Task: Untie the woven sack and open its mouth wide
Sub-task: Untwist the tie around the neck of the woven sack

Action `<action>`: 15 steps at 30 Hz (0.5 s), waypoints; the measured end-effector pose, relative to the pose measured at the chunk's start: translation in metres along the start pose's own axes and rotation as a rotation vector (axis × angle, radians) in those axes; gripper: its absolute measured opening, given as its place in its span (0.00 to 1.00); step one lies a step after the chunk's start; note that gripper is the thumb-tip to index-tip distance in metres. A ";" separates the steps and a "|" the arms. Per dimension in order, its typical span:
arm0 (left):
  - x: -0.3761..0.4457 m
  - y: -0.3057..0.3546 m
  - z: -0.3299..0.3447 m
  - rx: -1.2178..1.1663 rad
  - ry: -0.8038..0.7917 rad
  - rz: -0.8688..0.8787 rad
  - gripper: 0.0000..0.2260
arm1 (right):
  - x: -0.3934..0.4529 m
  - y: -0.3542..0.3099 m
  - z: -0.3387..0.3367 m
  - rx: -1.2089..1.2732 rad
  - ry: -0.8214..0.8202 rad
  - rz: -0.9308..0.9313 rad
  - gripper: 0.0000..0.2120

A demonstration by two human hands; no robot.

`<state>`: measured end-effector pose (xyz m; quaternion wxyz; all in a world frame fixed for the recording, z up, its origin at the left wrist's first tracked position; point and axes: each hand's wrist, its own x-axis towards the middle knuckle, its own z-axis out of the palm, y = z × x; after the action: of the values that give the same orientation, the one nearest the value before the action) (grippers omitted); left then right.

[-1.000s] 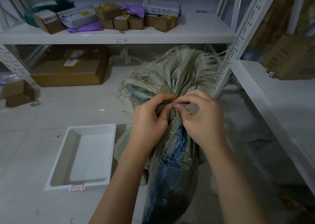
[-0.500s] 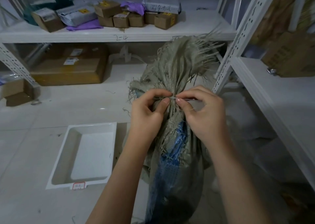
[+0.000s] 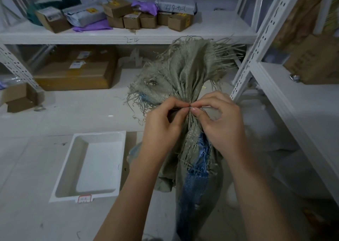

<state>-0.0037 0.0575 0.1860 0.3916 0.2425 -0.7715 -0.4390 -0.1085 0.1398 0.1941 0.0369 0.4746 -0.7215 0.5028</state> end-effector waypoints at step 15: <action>0.002 -0.001 0.004 -0.032 -0.048 -0.057 0.04 | 0.002 0.003 -0.003 0.010 -0.110 0.001 0.04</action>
<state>-0.0083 0.0579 0.1843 0.3642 0.2476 -0.7663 -0.4677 -0.1134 0.1410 0.1947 -0.0053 0.5012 -0.7204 0.4795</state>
